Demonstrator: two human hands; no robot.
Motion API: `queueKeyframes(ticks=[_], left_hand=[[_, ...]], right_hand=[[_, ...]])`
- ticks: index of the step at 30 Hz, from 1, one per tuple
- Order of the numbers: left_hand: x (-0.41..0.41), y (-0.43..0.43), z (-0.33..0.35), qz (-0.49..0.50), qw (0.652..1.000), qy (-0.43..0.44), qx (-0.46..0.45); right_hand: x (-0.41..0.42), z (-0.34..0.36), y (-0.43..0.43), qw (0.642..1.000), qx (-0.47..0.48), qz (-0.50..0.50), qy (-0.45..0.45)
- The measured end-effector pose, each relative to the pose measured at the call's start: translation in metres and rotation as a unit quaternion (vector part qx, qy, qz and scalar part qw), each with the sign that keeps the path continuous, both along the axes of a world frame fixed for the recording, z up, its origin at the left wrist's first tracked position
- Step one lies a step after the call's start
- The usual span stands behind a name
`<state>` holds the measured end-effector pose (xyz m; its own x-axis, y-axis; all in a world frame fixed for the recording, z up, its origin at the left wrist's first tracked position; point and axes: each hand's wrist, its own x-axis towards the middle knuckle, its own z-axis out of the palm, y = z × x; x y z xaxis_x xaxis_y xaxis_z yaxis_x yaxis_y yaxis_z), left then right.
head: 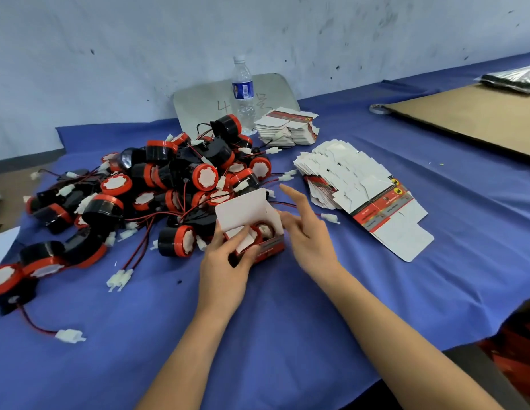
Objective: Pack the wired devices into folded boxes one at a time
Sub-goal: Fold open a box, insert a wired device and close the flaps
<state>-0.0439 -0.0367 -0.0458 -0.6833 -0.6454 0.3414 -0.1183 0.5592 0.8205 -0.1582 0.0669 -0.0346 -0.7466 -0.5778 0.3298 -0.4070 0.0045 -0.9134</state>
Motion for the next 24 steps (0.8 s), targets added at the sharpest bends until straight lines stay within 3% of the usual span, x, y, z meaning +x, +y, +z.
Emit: queueKeyframes(ticks=[5,10,15,20,24], left_hand=[[0.001,0.001,0.004,0.014,0.994,0.059,0.092],[0.004,0.0,0.011,0.016,0.991,0.086,0.1],[0.003,-0.001,0.009,0.012,0.995,0.069,0.069],[0.007,0.004,0.006,0.096,0.984,0.089,-0.117],[0.011,0.007,0.007,0.021,0.992,0.104,-0.074]], right_hand=[[-0.004,-0.001,-0.002,0.989,-0.042,0.05,-0.13],[-0.002,-0.006,-0.006,0.956,-0.092,0.131,-0.246],[-0.002,-0.004,-0.005,0.955,-0.072,0.14,-0.249],[0.003,0.0,-0.005,0.966,-0.042,0.143,-0.213],[0.003,0.001,-0.004,0.967,-0.034,0.146,-0.204]])
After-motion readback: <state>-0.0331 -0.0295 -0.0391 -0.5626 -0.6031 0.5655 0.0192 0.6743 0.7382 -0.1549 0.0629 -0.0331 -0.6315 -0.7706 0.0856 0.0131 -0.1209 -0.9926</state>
